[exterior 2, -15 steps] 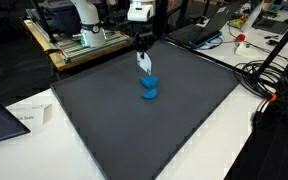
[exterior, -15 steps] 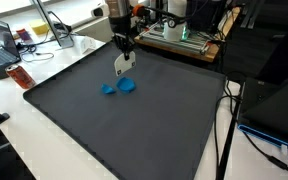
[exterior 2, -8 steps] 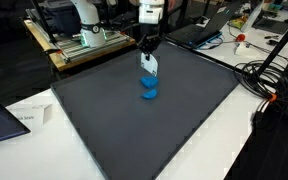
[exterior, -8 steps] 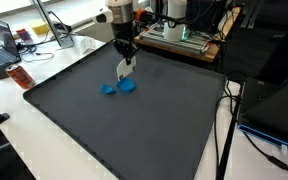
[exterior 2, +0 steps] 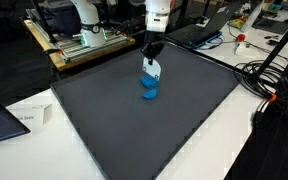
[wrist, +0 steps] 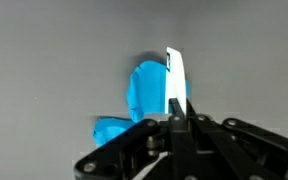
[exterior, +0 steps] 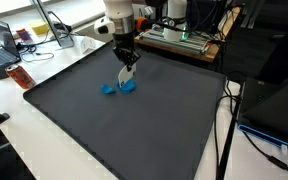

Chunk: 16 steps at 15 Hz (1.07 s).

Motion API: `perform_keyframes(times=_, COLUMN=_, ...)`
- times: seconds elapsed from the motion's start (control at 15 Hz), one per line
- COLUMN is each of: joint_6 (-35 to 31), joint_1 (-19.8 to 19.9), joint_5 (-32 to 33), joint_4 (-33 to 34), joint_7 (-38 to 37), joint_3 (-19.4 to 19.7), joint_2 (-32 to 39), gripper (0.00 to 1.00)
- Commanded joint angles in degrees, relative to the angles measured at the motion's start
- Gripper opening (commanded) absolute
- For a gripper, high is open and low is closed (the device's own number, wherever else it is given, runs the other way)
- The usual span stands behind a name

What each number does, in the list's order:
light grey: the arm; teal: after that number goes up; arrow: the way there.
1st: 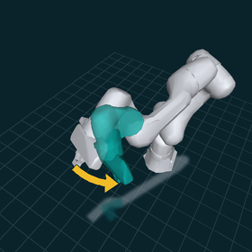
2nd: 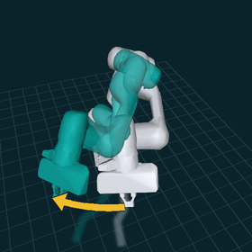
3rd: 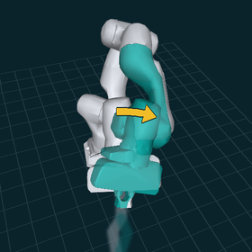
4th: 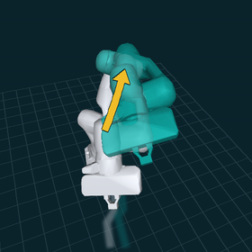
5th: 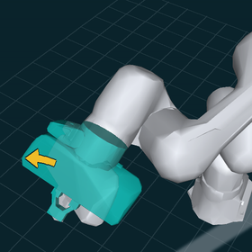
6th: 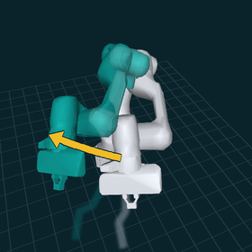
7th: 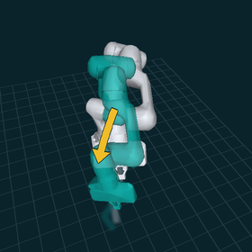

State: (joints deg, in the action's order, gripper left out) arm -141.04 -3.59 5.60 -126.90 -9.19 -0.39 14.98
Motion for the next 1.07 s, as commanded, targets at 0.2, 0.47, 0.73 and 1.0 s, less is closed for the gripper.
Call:
perform_keyframes(times=0.2, joint_6=1.5, joint_1=-0.7, joint_5=2.2, joint_4=2.4, joint_7=-0.5, joint_3=0.9, joint_2=3.1, gripper=0.01)
perform_keyframes(times=0.47, joint_6=1.1, joint_1=-0.7, joint_5=2.2, joint_4=2.7, joint_7=-0.3, joint_3=1.0, joint_2=4.2, gripper=0.01)
perform_keyframes(times=0.73, joint_6=0.9, joint_1=-0.6, joint_5=2.1, joint_4=2.9, joint_7=-0.2, joint_3=1.1, joint_2=5.4, gripper=0.01)
perform_keyframes(times=1.0, joint_6=1.1, joint_1=-0.3, joint_5=1.6, joint_4=3.7, joint_7=0.7, joint_3=1.0, joint_2=6.5, gripper=0.01)
